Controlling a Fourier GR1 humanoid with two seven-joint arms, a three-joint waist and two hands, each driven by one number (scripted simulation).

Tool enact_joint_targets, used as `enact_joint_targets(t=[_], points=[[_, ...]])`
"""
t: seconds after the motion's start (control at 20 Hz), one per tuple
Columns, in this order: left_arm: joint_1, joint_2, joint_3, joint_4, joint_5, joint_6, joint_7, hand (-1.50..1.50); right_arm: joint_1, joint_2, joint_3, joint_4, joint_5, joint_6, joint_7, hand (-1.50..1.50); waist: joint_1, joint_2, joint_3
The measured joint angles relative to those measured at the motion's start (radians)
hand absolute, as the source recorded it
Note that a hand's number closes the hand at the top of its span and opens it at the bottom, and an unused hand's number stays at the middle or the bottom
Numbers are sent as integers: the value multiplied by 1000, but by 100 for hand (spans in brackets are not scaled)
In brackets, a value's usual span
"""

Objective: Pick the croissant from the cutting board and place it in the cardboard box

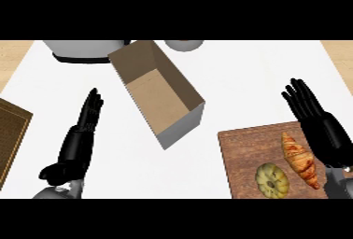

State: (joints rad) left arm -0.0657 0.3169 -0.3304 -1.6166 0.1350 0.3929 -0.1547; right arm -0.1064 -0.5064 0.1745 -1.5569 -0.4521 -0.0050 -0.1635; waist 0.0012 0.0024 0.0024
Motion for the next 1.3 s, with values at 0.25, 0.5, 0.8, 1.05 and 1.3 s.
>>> enact_joint_targets(t=[0.25, 0.5, 0.8, 1.05, 1.3], points=[[9, 64, 38, 31, -34, 0, 86, 0, -61, -26, 32, -41, 116, 23, -53, -150, 8, -2, -1], [41, 107, 57, 93, -38, -10, 138, 0, -82, -130, 20, -5, 392, -130, -79, -150, -2, -3, -8], [40, 106, 77, 122, -51, -39, 191, 0, -3, -72, -22, 68, 486, -219, -239, -150, -2, -2, -3], [42, 127, 92, 100, -51, -57, 222, 0, 13, -227, -8, 39, 634, -188, -180, -150, -5, -5, -4], [44, 143, 112, 97, -40, -76, 228, 0, 16, -396, 48, -29, 789, -90, -19, -150, -5, -7, -6]])
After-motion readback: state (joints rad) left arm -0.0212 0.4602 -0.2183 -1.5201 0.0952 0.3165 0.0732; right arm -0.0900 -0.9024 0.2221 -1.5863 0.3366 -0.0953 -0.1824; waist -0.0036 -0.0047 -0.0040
